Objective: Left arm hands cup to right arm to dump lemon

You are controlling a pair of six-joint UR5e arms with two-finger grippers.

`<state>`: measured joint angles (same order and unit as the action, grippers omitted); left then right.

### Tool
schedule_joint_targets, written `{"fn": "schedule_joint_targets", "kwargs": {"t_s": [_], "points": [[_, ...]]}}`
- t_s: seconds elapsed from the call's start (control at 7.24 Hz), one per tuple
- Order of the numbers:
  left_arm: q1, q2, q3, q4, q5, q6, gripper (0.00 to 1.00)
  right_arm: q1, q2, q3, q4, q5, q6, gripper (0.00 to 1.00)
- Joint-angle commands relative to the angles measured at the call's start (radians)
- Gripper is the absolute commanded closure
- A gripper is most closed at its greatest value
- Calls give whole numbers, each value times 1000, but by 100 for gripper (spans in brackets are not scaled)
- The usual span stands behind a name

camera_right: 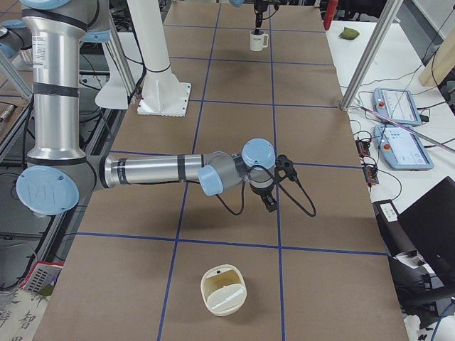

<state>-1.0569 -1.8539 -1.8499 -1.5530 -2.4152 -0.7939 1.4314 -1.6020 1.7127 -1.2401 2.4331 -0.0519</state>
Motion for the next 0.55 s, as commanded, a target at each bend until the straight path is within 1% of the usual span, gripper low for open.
{"fn": "schedule_joint_targets", "kwargs": {"t_s": [0.0,0.14,0.28,0.41], "points": [[65,-179,-3,77,2,-210,100,-73,126,4,2,-9,224,0],[121,-262,18,92,8,-325,100,-115,187,2,2,-38,262,0],[149,-342,62,97,10,-446,100,-167,250,4,2,-93,350,0],[175,-423,128,99,11,-553,100,-236,319,5,14,-173,479,1]]}}
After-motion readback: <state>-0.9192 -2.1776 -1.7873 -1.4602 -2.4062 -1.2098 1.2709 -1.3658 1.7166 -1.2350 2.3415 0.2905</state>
